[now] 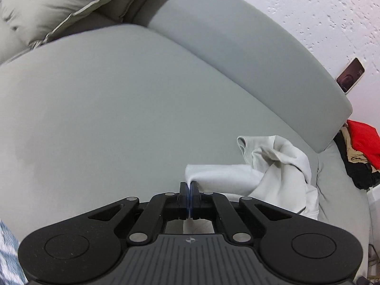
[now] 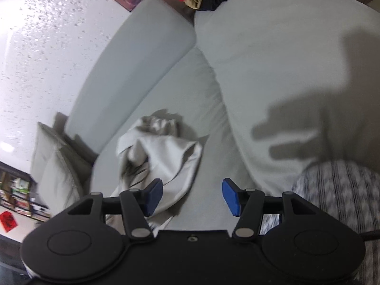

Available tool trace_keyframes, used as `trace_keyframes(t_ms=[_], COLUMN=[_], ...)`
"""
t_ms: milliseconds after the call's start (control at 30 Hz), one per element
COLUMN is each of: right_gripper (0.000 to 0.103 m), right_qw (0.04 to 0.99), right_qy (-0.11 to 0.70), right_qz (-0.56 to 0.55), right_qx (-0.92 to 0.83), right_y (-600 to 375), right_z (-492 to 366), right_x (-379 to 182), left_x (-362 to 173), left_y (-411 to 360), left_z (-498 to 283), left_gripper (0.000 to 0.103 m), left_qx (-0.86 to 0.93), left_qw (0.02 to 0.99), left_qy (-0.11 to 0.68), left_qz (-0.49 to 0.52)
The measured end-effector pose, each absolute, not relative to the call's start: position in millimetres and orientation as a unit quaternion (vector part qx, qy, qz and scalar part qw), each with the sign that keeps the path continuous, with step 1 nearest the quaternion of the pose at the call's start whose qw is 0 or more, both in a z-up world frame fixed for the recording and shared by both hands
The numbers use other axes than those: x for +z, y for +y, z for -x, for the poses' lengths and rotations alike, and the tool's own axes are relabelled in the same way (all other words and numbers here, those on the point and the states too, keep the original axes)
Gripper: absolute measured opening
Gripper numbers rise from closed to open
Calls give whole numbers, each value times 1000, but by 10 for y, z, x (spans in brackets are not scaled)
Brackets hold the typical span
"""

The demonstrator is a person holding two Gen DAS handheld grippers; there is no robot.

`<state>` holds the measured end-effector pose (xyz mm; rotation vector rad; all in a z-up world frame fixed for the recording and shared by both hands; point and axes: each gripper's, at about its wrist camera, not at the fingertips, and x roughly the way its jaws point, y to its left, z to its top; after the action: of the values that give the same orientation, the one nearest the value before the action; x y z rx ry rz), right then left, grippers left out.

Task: Fold clothes

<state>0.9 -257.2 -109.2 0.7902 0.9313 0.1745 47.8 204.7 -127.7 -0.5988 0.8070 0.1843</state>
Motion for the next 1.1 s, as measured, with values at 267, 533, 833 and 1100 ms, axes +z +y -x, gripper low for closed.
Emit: trace_keyframes(t_ms=[267, 533, 833, 1100], right_gripper=[54, 54, 2, 3], right_qw=[861, 892, 925, 896], right_qy=[445, 410, 365, 401], right_qz=[-205, 39, 44, -161], right_qx=[135, 187, 97, -103], right_y=[-2129, -1446, -1505, -2913], right_z=[-771, -861, -889, -587], right_x=[-1341, -1503, -1213, -1023], left_x=[-1165, -1591, -1686, -1686], left_y=[1693, 1443, 1474, 1306], left_z=[-345, -621, -695, -686], left_gripper=[7, 2, 8, 8], left_qx=[25, 9, 38, 42], left_qw=[902, 886, 867, 878], left_qy=[379, 439, 473, 468], left_qz=[206, 149, 152, 91])
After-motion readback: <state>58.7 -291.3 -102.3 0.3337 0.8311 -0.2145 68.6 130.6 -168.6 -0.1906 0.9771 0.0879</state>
